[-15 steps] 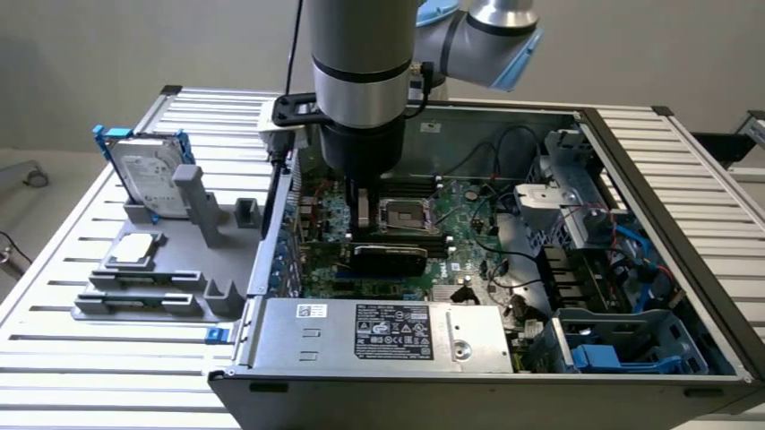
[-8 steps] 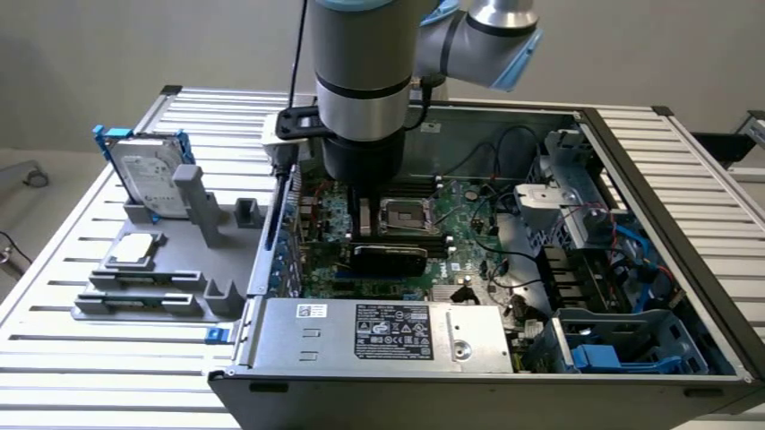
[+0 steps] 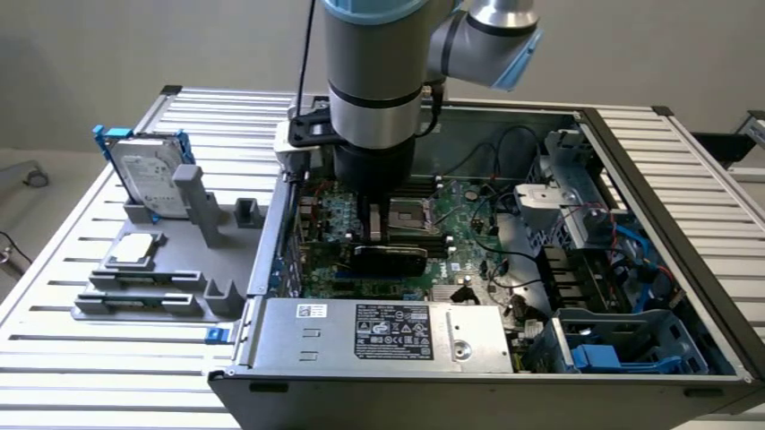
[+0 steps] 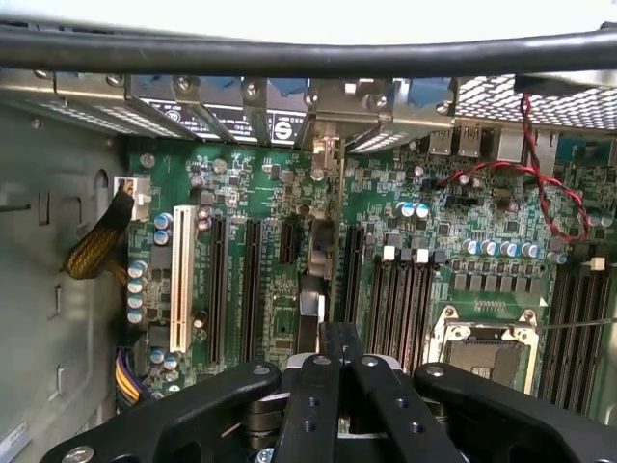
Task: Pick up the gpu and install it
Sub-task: 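Press down on the gpu until it lock into place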
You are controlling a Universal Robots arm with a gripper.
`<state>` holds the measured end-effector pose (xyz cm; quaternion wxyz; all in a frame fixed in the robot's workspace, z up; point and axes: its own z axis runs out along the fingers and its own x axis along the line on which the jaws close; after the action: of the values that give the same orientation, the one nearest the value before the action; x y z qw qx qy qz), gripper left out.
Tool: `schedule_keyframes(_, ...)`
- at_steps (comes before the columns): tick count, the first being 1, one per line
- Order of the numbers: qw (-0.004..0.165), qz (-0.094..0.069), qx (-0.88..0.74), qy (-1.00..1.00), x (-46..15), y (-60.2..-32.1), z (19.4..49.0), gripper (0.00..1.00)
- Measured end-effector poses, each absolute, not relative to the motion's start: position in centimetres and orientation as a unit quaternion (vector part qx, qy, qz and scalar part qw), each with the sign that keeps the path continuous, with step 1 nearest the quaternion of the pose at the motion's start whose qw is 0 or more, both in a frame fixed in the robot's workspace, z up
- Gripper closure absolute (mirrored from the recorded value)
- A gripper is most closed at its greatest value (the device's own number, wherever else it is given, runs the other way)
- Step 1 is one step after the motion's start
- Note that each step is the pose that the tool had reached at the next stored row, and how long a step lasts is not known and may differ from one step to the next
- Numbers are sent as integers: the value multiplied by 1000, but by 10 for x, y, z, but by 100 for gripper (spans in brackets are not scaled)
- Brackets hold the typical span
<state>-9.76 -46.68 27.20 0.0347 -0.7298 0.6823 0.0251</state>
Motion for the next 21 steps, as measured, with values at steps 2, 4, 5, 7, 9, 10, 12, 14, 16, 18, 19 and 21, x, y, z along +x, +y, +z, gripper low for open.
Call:
schedule_keyframes(2,35,25,-730,682,-97,-467,271,89)
schedule_keyframes(4,35,25,-730,682,-97,-467,270,89)
schedule_keyframes(5,34,25,-730,682,-97,-467,269,89)
schedule_keyframes(7,35,25,-730,682,-97,-467,267,89)
schedule_keyframes(9,34,25,-730,682,-97,-467,266,89)
schedule_keyframes(10,34,25,-730,682,-97,-467,265,89)
schedule_keyframes(12,34,26,-730,682,-97,-466,265,89)
schedule_keyframes(14,34,26,-730,682,-97,-466,265,89)
schedule_keyframes(16,35,27,-730,682,-97,-466,270,89)
schedule_keyframes(18,34,27,-730,682,-98,-466,278,89)
schedule_keyframes(19,34,27,-730,682,-98,-466,280,89)
schedule_keyframes(21,34,27,-730,682,-101,-466,281,89)
